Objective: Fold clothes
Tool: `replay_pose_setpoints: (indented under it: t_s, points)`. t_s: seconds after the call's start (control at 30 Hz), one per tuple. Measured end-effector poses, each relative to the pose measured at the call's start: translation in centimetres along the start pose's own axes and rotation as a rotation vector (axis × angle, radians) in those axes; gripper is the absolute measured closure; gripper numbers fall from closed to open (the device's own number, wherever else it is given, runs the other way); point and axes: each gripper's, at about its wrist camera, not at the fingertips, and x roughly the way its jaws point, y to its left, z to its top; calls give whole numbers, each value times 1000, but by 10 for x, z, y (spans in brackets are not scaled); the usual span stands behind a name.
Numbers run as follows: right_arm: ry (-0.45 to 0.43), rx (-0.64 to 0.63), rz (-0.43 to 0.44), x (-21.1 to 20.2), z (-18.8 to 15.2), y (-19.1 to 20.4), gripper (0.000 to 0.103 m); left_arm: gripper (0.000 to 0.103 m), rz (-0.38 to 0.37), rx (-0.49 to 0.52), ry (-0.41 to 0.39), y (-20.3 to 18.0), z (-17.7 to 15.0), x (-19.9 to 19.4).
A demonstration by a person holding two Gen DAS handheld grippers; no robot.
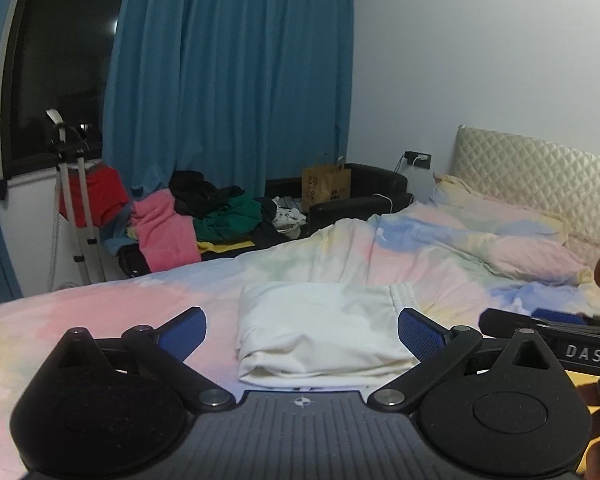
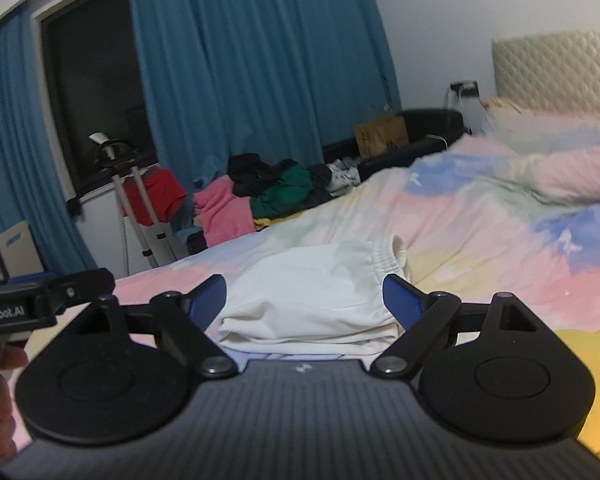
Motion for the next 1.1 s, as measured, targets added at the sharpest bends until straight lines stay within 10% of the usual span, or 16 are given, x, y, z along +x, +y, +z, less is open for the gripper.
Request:
replay_pose_setpoints:
  t_s: [1.1]
  points:
    - [38, -108, -75, 8, -77, 31, 16, 0, 76, -72, 55, 33, -80, -16]
